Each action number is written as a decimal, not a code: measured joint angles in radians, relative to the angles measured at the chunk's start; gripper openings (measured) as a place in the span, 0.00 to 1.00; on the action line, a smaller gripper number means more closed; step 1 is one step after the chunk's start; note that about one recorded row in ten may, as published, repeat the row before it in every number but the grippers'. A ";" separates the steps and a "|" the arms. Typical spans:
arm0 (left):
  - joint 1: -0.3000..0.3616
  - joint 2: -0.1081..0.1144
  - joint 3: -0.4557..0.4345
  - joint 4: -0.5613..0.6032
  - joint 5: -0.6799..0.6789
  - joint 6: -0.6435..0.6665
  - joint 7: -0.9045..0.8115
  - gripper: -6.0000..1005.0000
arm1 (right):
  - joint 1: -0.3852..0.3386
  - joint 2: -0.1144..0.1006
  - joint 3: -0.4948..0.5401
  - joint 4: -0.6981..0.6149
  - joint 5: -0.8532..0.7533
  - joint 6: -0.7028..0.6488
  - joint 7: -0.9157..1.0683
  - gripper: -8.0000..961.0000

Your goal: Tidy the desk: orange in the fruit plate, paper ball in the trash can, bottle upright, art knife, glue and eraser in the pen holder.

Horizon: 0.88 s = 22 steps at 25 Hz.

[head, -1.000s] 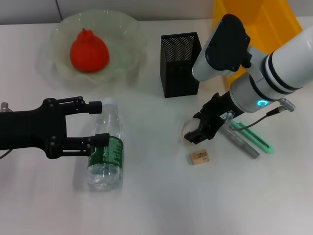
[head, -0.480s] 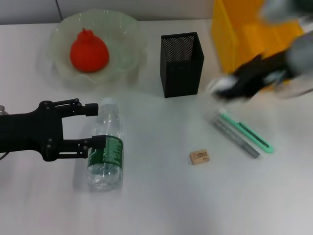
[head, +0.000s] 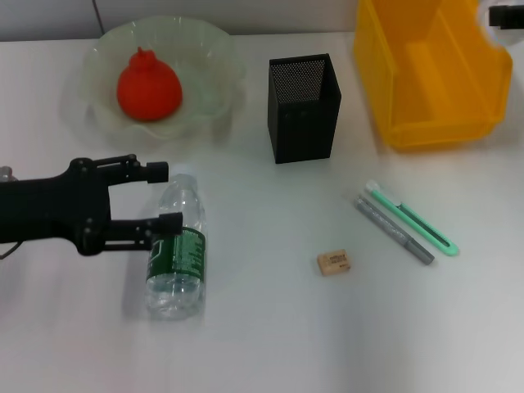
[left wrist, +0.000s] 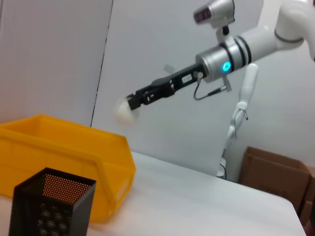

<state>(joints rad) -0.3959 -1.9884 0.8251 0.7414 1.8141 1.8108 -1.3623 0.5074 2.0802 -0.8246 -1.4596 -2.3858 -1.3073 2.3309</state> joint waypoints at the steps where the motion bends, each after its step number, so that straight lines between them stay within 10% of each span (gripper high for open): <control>1: -0.005 -0.001 -0.006 0.001 0.001 -0.002 -0.017 0.80 | 0.001 -0.001 0.003 0.023 0.023 0.009 -0.020 0.61; 9: -0.016 -0.077 -0.036 0.307 0.061 -0.061 -0.446 0.80 | -0.064 -0.011 0.029 0.058 0.263 -0.043 -0.177 0.83; 16: -0.023 -0.081 0.131 0.561 0.249 -0.214 -0.968 0.80 | -0.205 -0.001 0.028 0.142 0.475 -0.312 -0.598 0.88; 22: -0.081 -0.078 0.207 0.639 0.507 -0.285 -1.310 0.80 | -0.215 -0.009 0.042 0.490 0.498 -0.422 -0.904 0.88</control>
<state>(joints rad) -0.4765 -2.0668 1.0316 1.3804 2.3211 1.5259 -2.6723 0.2924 2.0716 -0.7826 -0.9693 -1.8873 -1.7290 1.4268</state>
